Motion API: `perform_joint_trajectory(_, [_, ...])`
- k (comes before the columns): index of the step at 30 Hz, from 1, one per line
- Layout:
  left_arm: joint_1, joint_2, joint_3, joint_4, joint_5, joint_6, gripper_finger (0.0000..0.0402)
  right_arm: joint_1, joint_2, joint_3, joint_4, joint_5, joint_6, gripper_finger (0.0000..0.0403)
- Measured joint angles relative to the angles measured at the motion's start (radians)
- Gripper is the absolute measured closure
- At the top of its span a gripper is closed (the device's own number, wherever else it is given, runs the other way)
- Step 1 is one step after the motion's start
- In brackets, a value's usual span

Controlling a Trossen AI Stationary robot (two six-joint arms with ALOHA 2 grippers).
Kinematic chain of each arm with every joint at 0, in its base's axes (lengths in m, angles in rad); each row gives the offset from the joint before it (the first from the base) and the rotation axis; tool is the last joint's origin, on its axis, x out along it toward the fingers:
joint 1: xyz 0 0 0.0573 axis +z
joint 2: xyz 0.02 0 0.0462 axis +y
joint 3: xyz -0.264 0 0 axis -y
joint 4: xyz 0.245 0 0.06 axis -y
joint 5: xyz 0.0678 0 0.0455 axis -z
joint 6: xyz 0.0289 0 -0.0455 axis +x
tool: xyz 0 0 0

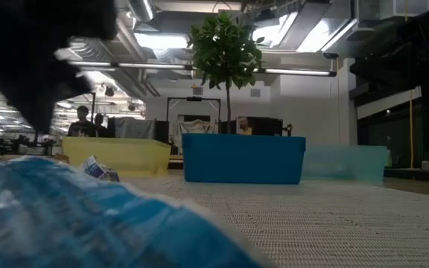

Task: Pick and place Granola Bars by type
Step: Put the orange granola bar into the yellow bin

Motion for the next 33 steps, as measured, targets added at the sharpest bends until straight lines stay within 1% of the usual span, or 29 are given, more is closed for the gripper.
perform_joint_trajectory(4, [-0.003,0.0,0.0,-0.149,0.074,-0.135,0.0368,0.0,0.0,0.0,0.0,0.0,0.0,0.0379])
perform_joint_trajectory(8, [-0.004,-0.004,0.0,-0.192,0.079,-0.162,0.0339,0.0,0.0,0.0,0.0,0.0,0.0,0.0379])
perform_joint_trajectory(11, [-0.003,-0.005,0.001,-0.189,0.083,-0.167,0.0297,0.0,0.0,0.0,0.0,0.0,0.0,0.0379])
perform_joint_trajectory(14, [-0.003,-0.006,0.001,-0.187,0.081,-0.172,0.0245,0.0,0.0,0.0,0.0,0.0,0.0,0.0379])
perform_joint_trajectory(18, [-0.005,-0.005,0.001,-0.18,0.112,-0.223,0.0176,0.0,0.0,0.0,0.0,0.0,0.0,0.0379])
perform_joint_trajectory(22, [-0.019,-0.005,0.001,-0.161,0.124,-0.252,0.0127,0.0,0.0,0.0,0.0,0.0,0.0,0.0379])
perform_joint_trajectory(27, [-0.026,-0.005,0.001,-0.164,0.1,-0.273,0.0099,0.0,0.0,0.0,0.0,0.0,0.0,0.0379])
perform_joint_trajectory(33, [-0.026,-0.005,0.001,-0.187,0.031,-0.244,0.0093,0.0,0.0,0.0,0.0,0.0,0.0,0.0379])
